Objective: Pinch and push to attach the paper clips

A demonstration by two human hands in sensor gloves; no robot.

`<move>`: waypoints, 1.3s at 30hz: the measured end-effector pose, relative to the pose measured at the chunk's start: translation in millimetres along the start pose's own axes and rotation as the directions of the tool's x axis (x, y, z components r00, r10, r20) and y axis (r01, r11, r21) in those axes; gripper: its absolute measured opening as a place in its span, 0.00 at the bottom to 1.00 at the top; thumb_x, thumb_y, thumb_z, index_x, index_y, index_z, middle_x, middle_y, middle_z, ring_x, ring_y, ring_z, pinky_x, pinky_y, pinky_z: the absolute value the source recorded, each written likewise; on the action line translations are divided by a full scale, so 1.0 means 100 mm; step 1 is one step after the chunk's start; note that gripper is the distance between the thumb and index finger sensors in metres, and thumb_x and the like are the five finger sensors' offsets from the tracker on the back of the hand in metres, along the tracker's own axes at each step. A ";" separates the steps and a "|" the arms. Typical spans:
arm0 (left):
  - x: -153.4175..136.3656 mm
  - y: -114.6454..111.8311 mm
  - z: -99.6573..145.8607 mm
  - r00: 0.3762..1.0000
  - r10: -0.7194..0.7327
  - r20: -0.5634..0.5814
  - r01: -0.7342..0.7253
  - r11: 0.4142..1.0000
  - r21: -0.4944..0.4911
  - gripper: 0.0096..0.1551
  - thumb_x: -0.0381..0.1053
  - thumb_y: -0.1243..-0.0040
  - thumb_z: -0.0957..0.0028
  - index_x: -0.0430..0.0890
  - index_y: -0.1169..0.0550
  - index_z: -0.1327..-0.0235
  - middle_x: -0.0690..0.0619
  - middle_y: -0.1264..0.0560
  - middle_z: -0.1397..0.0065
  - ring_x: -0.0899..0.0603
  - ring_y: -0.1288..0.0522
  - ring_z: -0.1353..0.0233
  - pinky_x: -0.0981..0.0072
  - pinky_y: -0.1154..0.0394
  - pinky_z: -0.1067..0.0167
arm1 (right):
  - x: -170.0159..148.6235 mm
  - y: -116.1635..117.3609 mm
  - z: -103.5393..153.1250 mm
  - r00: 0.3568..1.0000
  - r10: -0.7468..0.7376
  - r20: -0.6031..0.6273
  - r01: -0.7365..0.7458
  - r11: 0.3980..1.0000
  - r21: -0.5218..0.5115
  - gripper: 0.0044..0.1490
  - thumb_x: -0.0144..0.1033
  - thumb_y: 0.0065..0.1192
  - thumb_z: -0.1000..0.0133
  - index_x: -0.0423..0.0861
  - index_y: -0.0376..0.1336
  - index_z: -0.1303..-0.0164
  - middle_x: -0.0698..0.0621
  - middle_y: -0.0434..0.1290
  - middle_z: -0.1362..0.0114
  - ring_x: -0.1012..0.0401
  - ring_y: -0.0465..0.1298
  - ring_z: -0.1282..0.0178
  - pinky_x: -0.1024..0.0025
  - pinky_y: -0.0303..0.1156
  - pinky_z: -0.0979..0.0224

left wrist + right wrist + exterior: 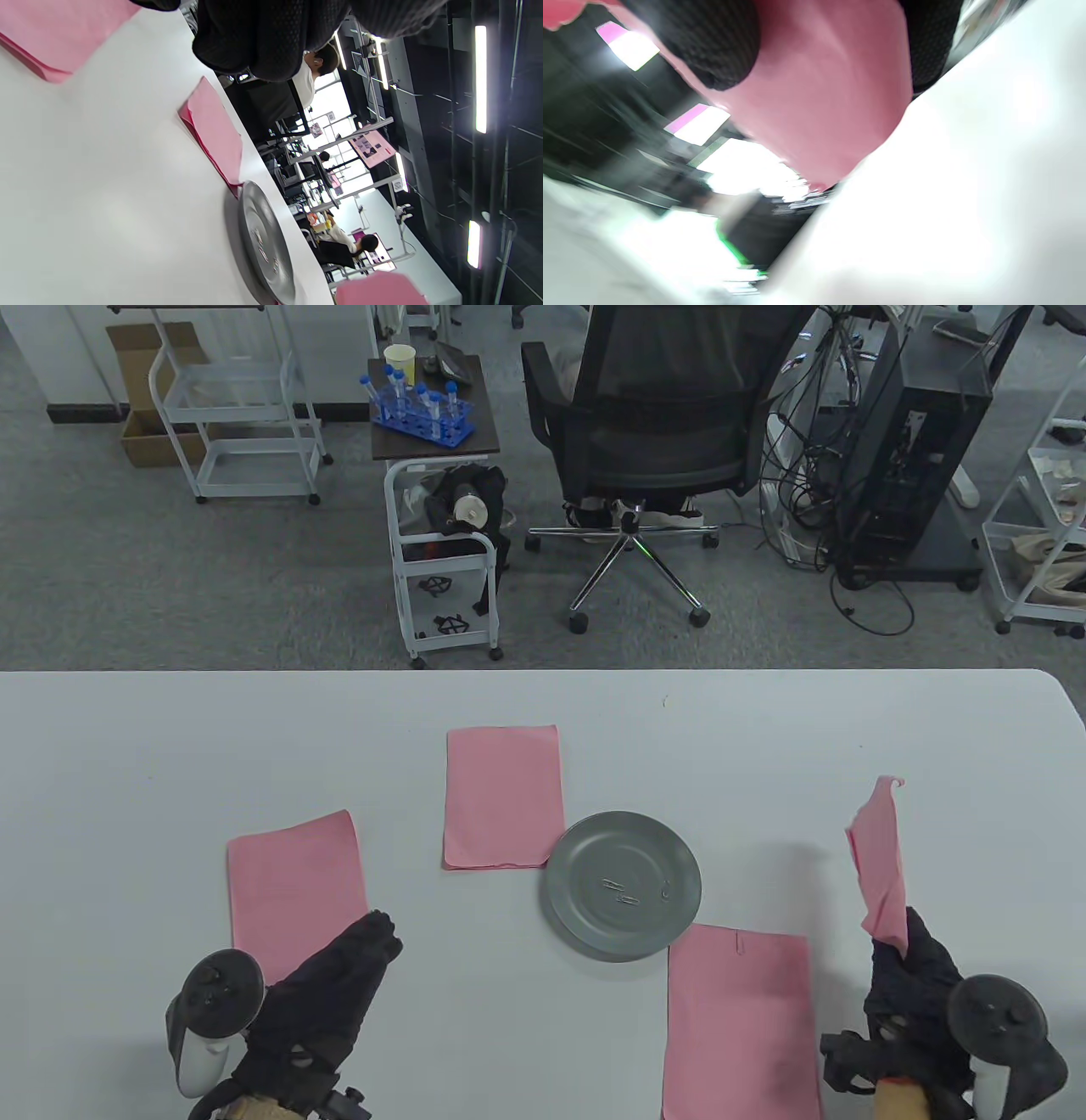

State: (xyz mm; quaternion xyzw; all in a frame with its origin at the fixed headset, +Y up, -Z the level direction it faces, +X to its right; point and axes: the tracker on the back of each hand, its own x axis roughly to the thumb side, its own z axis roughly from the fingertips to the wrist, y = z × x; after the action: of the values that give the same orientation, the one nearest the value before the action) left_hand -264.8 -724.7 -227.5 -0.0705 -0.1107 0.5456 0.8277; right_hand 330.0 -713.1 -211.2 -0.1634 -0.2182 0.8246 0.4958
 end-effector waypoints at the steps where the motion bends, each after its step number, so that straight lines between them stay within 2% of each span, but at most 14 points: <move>1: 0.04 -0.06 0.00 1.000 0.023 0.015 -0.022 0.999 -0.031 0.35 0.63 0.44 0.49 0.52 0.29 0.28 0.52 0.22 0.30 0.41 0.23 0.27 0.36 0.38 0.25 | 0.13 0.07 0.07 0.982 -0.184 0.048 0.179 0.980 0.084 0.28 0.43 0.64 0.50 0.51 0.62 0.39 0.53 0.74 0.37 0.53 0.78 0.39 0.52 0.71 0.31; 3: 0.09 -0.20 -0.01 0.998 0.061 0.032 -0.058 0.993 -0.098 0.35 0.63 0.43 0.49 0.52 0.29 0.28 0.52 0.22 0.30 0.41 0.23 0.27 0.36 0.38 0.25 | 0.35 0.25 0.21 0.919 -0.390 0.064 0.354 0.885 0.303 0.29 0.44 0.62 0.49 0.52 0.60 0.37 0.54 0.72 0.35 0.54 0.77 0.36 0.53 0.69 0.28; 6: 0.18 -0.45 -0.02 0.994 0.093 0.051 -0.078 0.970 -0.232 0.40 0.65 0.41 0.50 0.52 0.32 0.26 0.52 0.24 0.27 0.41 0.25 0.25 0.35 0.40 0.25 | 0.67 0.73 0.57 0.805 -0.593 -0.015 0.468 0.620 0.630 0.31 0.47 0.60 0.47 0.54 0.57 0.34 0.56 0.70 0.32 0.56 0.75 0.33 0.54 0.68 0.25; 10: 0.27 -0.69 0.00 0.986 0.153 0.063 -0.116 0.911 -0.397 0.56 0.74 0.41 0.57 0.51 0.45 0.19 0.51 0.35 0.18 0.39 0.34 0.18 0.33 0.44 0.23 | 0.93 1.30 1.04 0.668 -0.700 -0.255 0.604 0.308 0.735 0.31 0.45 0.60 0.49 0.52 0.58 0.36 0.54 0.71 0.33 0.53 0.76 0.35 0.50 0.67 0.26; 12: 0.30 -0.76 0.02 0.965 0.249 0.078 -0.185 0.862 -0.471 0.62 0.77 0.42 0.58 0.50 0.52 0.18 0.51 0.42 0.15 0.38 0.38 0.15 0.31 0.47 0.23 | 1.00 1.50 1.23 0.677 -0.664 -0.318 0.558 0.181 0.810 0.34 0.46 0.57 0.47 0.52 0.53 0.32 0.53 0.66 0.29 0.51 0.71 0.30 0.46 0.61 0.23; 13: 0.30 -0.77 0.03 0.952 0.295 0.086 -0.218 0.846 -0.486 0.63 0.77 0.42 0.58 0.50 0.54 0.18 0.51 0.43 0.15 0.38 0.39 0.15 0.31 0.47 0.22 | 1.01 1.55 1.28 0.700 -0.644 -0.309 0.521 0.164 0.838 0.35 0.47 0.55 0.47 0.52 0.50 0.30 0.52 0.63 0.27 0.50 0.68 0.28 0.45 0.59 0.22; 16: 0.30 -0.74 0.04 0.853 0.510 0.109 -0.415 0.790 -0.451 0.56 0.73 0.40 0.56 0.53 0.48 0.19 0.54 0.38 0.17 0.41 0.35 0.16 0.33 0.45 0.22 | 1.02 1.69 1.41 0.795 -0.582 -0.172 0.351 0.209 0.913 0.37 0.48 0.51 0.47 0.53 0.46 0.29 0.52 0.61 0.25 0.50 0.67 0.26 0.43 0.57 0.21; 19: 0.22 -0.64 0.07 0.761 0.642 0.088 -0.610 0.756 -0.239 0.27 0.57 0.37 0.51 0.56 0.23 0.37 0.58 0.18 0.37 0.47 0.19 0.30 0.37 0.37 0.26 | 0.95 1.83 1.44 0.870 -0.465 -0.165 0.286 0.202 0.937 0.36 0.44 0.53 0.48 0.52 0.50 0.29 0.48 0.62 0.24 0.46 0.66 0.26 0.39 0.56 0.23; 22: 0.21 -0.47 0.06 0.845 0.508 0.168 -0.486 0.860 -0.158 0.23 0.53 0.36 0.50 0.55 0.21 0.39 0.57 0.17 0.39 0.45 0.19 0.32 0.37 0.36 0.26 | 0.83 1.88 1.37 0.914 -0.377 -0.148 0.209 0.128 0.970 0.51 0.56 0.57 0.48 0.51 0.36 0.26 0.47 0.47 0.18 0.44 0.52 0.19 0.34 0.42 0.20; 25: 0.29 -0.32 0.06 0.967 0.131 0.220 -0.114 0.990 -0.086 0.24 0.53 0.36 0.50 0.57 0.21 0.39 0.58 0.17 0.38 0.46 0.18 0.32 0.37 0.36 0.26 | 0.80 1.79 1.21 0.908 -0.403 -0.116 0.233 0.255 0.939 0.59 0.62 0.62 0.54 0.50 0.35 0.26 0.47 0.47 0.17 0.43 0.50 0.17 0.32 0.40 0.21; 29: 0.38 -0.42 0.05 0.958 -0.104 0.267 0.150 0.976 -0.157 0.24 0.52 0.35 0.50 0.57 0.20 0.39 0.57 0.17 0.37 0.45 0.19 0.30 0.35 0.37 0.26 | 0.79 1.64 1.06 0.921 -0.388 -0.026 0.192 0.397 0.897 0.58 0.60 0.65 0.56 0.49 0.40 0.26 0.48 0.53 0.18 0.42 0.54 0.18 0.31 0.44 0.22; 34: 0.48 -0.68 0.08 0.917 -0.239 0.318 0.311 0.930 -0.197 0.24 0.52 0.36 0.50 0.57 0.20 0.38 0.57 0.17 0.37 0.45 0.19 0.30 0.36 0.36 0.26 | 0.87 1.58 1.06 0.920 -0.386 0.066 0.131 0.463 0.877 0.39 0.47 0.68 0.52 0.50 0.55 0.32 0.52 0.69 0.27 0.46 0.67 0.24 0.35 0.53 0.22; 37: 0.53 -0.73 0.12 0.898 -0.277 0.342 0.340 0.930 -0.141 0.26 0.54 0.37 0.51 0.56 0.21 0.37 0.57 0.17 0.36 0.45 0.19 0.30 0.37 0.36 0.26 | 0.99 1.47 1.11 0.904 -0.376 0.205 0.114 0.673 0.731 0.26 0.40 0.69 0.53 0.53 0.66 0.43 0.55 0.79 0.39 0.51 0.77 0.34 0.41 0.62 0.25; 39: 0.52 -0.72 0.12 0.905 -0.260 0.335 0.311 0.944 -0.107 0.26 0.55 0.37 0.50 0.56 0.21 0.37 0.57 0.17 0.36 0.45 0.19 0.30 0.37 0.36 0.26 | 1.02 1.42 1.13 0.900 -0.343 0.268 0.077 0.732 0.677 0.26 0.40 0.69 0.54 0.54 0.67 0.44 0.56 0.80 0.40 0.52 0.78 0.35 0.44 0.64 0.25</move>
State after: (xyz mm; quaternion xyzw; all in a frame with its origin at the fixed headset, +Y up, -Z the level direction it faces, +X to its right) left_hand -184.6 -705.1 -193.6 -0.0303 -0.2940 0.4118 0.8620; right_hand 122.5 -703.1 -194.5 0.2061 -0.0261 0.8010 0.5615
